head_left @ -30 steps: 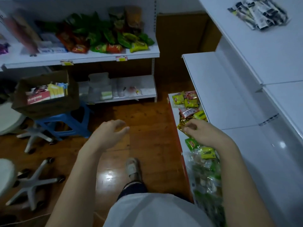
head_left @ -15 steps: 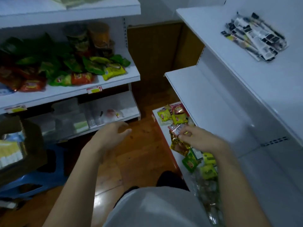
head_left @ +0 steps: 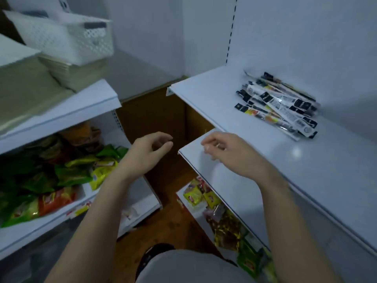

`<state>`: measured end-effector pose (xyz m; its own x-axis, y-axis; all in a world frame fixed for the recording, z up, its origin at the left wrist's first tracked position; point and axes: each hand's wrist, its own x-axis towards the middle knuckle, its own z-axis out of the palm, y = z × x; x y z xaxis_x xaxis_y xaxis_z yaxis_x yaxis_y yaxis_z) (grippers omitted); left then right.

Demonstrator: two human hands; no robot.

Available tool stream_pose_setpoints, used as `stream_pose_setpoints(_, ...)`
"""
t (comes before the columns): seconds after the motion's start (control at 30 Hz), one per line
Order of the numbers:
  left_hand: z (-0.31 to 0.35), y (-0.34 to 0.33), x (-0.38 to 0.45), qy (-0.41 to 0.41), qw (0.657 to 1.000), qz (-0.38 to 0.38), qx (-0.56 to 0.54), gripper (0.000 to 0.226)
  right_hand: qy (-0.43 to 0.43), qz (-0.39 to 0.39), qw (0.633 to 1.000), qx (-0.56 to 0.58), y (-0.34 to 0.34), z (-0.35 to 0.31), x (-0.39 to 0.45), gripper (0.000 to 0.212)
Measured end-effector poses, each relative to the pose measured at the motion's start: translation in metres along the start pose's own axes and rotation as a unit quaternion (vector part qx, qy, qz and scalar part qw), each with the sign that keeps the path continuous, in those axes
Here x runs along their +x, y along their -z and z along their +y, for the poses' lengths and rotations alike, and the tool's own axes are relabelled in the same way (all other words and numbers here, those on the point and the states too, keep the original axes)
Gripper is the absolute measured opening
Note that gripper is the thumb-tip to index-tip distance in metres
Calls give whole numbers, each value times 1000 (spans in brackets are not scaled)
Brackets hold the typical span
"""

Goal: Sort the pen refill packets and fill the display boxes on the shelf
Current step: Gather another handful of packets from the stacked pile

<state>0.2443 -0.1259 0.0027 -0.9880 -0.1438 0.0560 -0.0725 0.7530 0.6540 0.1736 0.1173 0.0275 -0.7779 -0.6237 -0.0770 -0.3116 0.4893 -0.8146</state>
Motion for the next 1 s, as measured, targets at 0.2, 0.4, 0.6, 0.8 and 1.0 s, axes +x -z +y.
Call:
stream_pose_setpoints(0.2,44,-6,93,-136,988,-1,-80,19,-16,238,969,-63,66,22,20,9)
stream_pose_setpoints(0.4,79,-36,182,-281,957,-57,-39,19,-139,448,861,-195,104,76,26,32)
stream_pose_setpoints(0.6,92,-66,243,-408,911,-48,-13,25,-262,423,823,-275,114,92,27,20)
stream_pose_setpoints(0.8,131,-83,269,-562,826,36,25,33,-166,460,849,-199,121,67,35,3)
stream_pose_setpoints(1.0,133,-96,271,-607,785,-39,120,49,-144,386,911,-7,110,32,60,4)
